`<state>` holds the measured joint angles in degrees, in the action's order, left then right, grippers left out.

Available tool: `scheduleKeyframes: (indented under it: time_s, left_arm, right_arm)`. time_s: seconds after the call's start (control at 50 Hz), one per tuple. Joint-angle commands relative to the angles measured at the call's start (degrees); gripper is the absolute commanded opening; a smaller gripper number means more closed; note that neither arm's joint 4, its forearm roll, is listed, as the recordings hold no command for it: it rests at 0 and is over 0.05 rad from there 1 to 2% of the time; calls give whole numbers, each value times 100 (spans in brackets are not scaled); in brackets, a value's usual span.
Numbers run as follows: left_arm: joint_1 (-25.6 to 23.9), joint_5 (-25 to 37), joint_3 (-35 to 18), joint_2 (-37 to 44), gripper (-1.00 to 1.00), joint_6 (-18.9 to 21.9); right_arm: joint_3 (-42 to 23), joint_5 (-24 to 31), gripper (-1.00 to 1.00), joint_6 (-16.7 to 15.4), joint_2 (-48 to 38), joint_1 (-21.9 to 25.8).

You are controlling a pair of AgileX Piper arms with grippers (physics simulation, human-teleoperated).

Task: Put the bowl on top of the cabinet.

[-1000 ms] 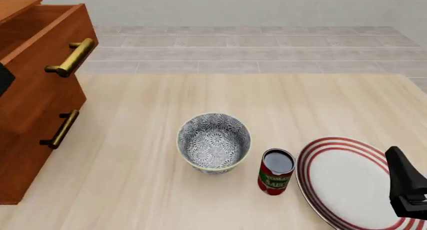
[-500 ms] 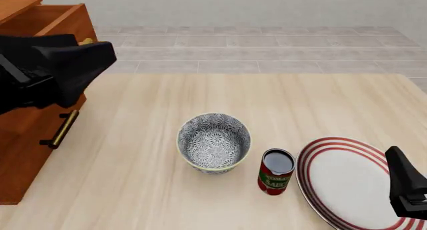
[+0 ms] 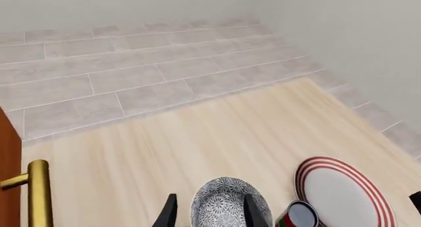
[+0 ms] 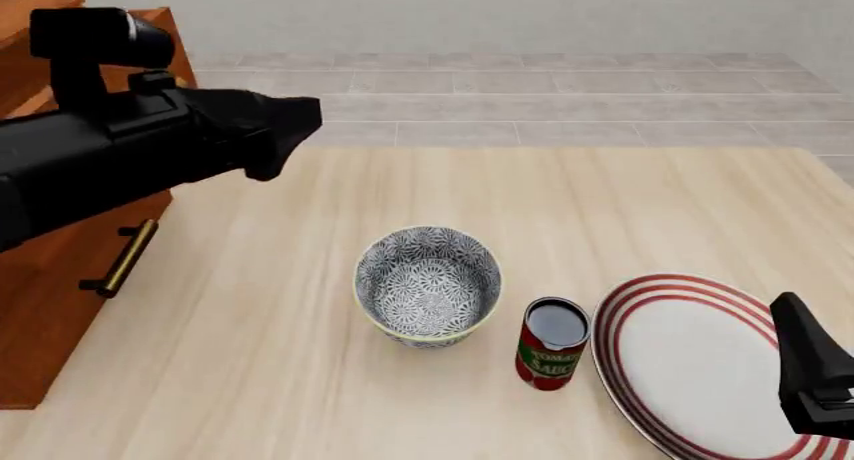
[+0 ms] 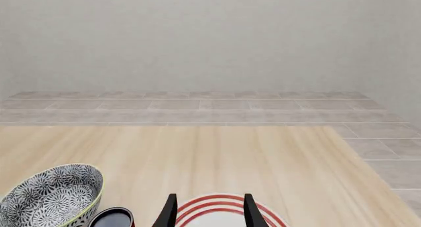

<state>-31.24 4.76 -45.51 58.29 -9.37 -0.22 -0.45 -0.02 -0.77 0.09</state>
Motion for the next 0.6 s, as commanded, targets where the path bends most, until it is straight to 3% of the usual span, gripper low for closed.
scheduleKeyframes:
  time_s: [0.02, 0.6]
  left_arm:
    - [147, -295, -70, 773, 100, -45]
    - [5, -917, 137, 1791, 100, -41]
  right_arm:
    - [0, -2, 100, -1, -2, 1]
    - [1, -3, 100, -2, -2, 3]
